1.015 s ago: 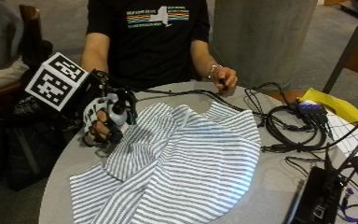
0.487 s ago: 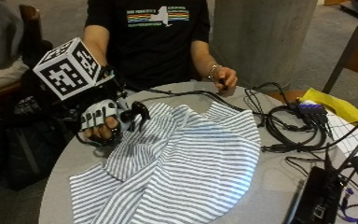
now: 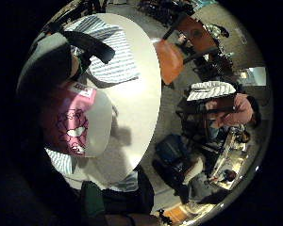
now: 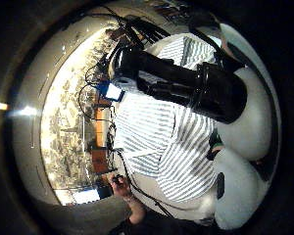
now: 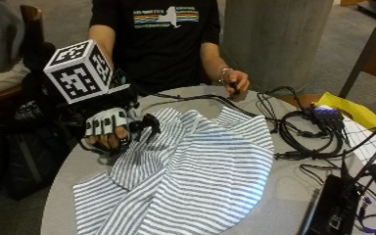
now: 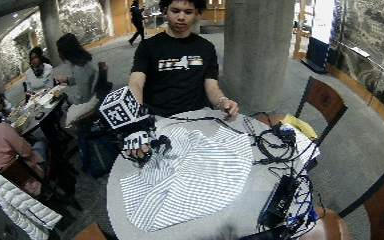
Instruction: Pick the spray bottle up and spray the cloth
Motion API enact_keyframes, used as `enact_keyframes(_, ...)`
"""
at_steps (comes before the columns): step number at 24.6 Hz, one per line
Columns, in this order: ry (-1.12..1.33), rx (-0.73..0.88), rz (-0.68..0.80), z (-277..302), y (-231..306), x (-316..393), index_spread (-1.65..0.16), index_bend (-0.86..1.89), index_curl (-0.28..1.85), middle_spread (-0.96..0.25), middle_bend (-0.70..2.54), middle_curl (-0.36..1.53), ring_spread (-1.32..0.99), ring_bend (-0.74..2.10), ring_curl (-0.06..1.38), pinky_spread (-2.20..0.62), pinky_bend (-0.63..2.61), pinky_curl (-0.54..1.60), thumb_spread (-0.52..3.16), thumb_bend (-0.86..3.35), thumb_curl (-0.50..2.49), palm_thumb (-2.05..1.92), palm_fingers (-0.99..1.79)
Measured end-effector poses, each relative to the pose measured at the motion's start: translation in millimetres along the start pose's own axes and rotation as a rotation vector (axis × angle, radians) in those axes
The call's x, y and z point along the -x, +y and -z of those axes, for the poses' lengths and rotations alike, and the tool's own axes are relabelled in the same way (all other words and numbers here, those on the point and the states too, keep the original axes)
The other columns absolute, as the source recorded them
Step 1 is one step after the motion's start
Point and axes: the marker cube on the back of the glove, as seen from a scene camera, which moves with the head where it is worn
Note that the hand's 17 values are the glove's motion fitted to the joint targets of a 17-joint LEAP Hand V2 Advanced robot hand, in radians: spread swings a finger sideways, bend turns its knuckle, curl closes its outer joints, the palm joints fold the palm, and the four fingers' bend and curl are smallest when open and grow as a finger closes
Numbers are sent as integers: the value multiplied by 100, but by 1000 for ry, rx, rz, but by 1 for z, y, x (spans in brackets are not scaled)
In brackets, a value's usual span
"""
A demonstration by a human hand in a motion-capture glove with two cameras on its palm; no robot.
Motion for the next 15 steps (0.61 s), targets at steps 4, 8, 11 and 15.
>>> enact_keyframes(4,19,8,-2,0,-1,1,-18,11,33,-9,34,49,-10,50,42,-3,35,35,42,-3,65,112,106)
enact_keyframes(8,21,13,-3,0,-2,1,-19,10,33,-9,34,49,-10,50,42,-4,35,35,41,-3,65,112,107)
enact_keyframes(11,25,17,-6,0,-1,0,-19,10,32,-9,34,49,-10,49,42,-5,35,35,41,-3,66,112,107)
enact_keyframes(15,31,16,-3,1,-1,0,-19,10,31,-9,33,50,-10,50,43,-5,35,36,41,-3,66,112,107)
